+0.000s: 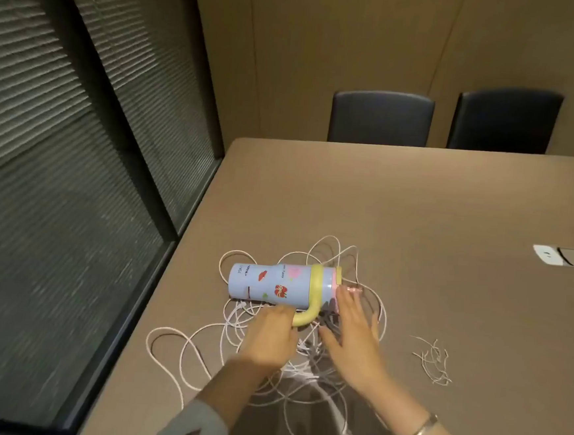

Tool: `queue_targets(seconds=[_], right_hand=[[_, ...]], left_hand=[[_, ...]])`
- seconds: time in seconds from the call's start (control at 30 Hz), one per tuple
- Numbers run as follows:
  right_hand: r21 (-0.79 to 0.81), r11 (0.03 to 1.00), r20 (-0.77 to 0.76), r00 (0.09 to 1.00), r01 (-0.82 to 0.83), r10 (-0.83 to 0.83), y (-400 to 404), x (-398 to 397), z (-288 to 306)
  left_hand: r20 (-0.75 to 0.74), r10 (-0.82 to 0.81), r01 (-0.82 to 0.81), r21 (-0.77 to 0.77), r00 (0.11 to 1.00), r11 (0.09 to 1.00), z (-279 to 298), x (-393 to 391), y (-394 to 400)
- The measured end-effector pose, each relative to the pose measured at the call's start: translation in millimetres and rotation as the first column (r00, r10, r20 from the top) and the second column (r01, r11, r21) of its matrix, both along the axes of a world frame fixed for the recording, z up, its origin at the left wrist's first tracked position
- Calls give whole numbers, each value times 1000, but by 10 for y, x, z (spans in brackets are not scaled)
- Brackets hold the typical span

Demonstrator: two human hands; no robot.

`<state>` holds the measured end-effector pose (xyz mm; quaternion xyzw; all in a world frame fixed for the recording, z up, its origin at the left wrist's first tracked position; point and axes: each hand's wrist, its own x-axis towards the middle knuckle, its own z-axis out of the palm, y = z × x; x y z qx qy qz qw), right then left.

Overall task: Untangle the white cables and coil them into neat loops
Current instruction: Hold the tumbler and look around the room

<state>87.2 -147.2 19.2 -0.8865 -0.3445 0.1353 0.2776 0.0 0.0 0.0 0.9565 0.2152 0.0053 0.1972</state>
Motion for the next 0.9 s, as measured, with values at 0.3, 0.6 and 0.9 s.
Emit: queue_targets(seconds=[0.3, 0.6, 0.9], right_hand=[[60, 978, -261, 948, 201, -179, 167, 414, -296], [32, 986, -358, 923, 164, -142, 331, 739, -412], [159, 984, -403, 915, 76, -6, 382, 912, -376]], left_hand=[[-161, 16, -18, -10, 987, 1000, -212, 560, -64], [-215, 94, -88, 40, 972, 995, -239, 846, 17], [-177, 175, -146, 167, 968, 975, 35, 1107, 476]])
